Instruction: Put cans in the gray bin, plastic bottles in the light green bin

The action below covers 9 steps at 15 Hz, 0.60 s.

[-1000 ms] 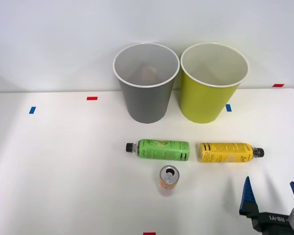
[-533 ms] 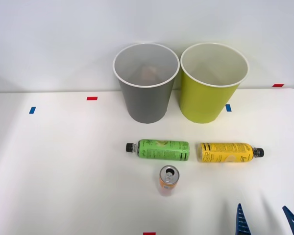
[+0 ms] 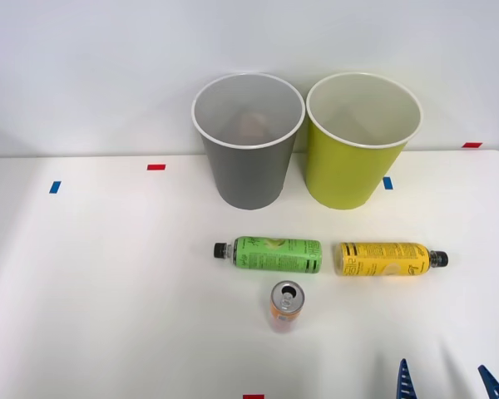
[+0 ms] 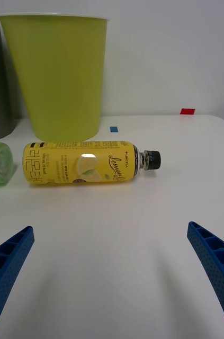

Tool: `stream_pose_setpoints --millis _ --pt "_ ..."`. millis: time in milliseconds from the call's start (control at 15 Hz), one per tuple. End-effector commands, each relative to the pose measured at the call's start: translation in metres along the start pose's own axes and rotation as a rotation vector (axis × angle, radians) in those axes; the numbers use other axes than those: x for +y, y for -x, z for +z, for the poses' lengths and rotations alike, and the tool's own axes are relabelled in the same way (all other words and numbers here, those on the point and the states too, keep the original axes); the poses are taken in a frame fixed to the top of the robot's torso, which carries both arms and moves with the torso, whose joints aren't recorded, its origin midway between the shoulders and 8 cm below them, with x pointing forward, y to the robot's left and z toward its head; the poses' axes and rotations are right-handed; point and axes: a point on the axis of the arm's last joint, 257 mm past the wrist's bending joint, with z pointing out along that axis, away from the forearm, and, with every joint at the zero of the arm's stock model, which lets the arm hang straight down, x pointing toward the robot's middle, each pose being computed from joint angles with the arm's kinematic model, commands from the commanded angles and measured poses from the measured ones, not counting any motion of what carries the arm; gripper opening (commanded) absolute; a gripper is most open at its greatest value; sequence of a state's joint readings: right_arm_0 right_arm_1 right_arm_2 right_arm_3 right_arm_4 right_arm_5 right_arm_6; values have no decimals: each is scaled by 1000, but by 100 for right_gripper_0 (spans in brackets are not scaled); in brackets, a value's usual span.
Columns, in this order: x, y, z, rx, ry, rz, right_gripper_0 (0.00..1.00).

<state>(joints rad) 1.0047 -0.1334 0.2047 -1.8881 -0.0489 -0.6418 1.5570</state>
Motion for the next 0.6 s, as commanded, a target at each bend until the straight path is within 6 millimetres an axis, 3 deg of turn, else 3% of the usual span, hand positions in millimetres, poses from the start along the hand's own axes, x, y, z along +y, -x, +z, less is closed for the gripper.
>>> stream_pose_setpoints --millis 67,600 --pt "2 0 -1 -5 3 -12 100" --pt "2 0 -1 -6 5 -15 100"
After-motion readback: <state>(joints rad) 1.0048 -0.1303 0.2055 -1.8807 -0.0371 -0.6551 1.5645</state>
